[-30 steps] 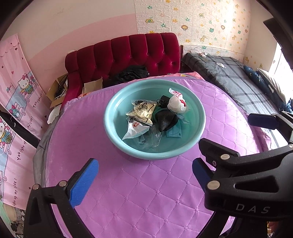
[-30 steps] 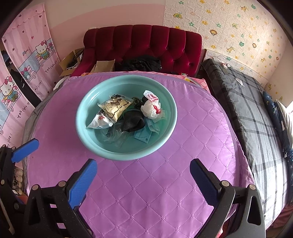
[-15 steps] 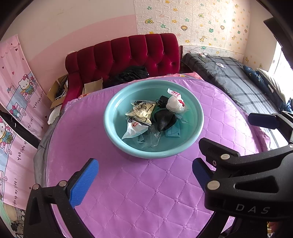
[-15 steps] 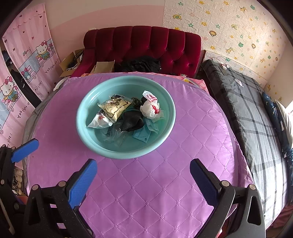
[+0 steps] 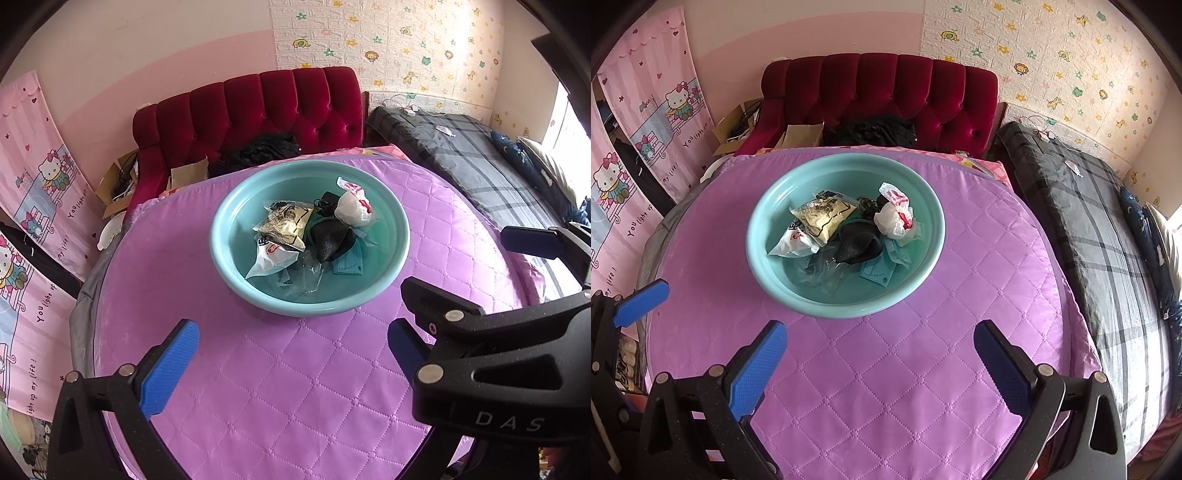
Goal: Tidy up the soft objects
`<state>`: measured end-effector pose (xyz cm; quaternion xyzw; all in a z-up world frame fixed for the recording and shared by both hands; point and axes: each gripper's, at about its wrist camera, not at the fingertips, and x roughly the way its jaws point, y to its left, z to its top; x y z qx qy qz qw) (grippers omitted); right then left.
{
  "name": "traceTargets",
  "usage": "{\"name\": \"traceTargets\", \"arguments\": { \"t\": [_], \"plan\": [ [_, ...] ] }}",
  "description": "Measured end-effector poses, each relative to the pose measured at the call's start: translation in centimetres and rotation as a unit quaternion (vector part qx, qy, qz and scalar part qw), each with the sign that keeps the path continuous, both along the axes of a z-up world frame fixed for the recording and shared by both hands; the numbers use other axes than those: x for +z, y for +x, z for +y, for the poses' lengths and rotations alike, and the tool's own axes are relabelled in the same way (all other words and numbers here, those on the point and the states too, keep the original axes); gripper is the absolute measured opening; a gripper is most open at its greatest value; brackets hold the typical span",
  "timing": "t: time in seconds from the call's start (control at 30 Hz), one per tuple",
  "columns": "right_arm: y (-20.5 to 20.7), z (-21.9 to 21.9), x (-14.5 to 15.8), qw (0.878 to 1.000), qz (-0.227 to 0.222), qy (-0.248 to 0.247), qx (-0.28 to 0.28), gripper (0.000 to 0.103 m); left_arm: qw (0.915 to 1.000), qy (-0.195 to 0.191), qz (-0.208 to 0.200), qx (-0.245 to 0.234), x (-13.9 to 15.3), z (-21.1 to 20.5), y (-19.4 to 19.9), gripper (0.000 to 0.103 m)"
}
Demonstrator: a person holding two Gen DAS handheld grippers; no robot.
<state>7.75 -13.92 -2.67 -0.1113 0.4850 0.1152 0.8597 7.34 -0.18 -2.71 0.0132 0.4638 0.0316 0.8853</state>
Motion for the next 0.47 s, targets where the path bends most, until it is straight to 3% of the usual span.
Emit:
{"name": "traceTargets", "arguments": {
  "t": [0.47],
  "plan": [
    [0.06,-0.04,0.05,1.0,-0.001,0.003,0.002,0.103,1.0,0.001,-0.001,0.006,-0.06,-0.1,-0.17,0.103]
  ]
}}
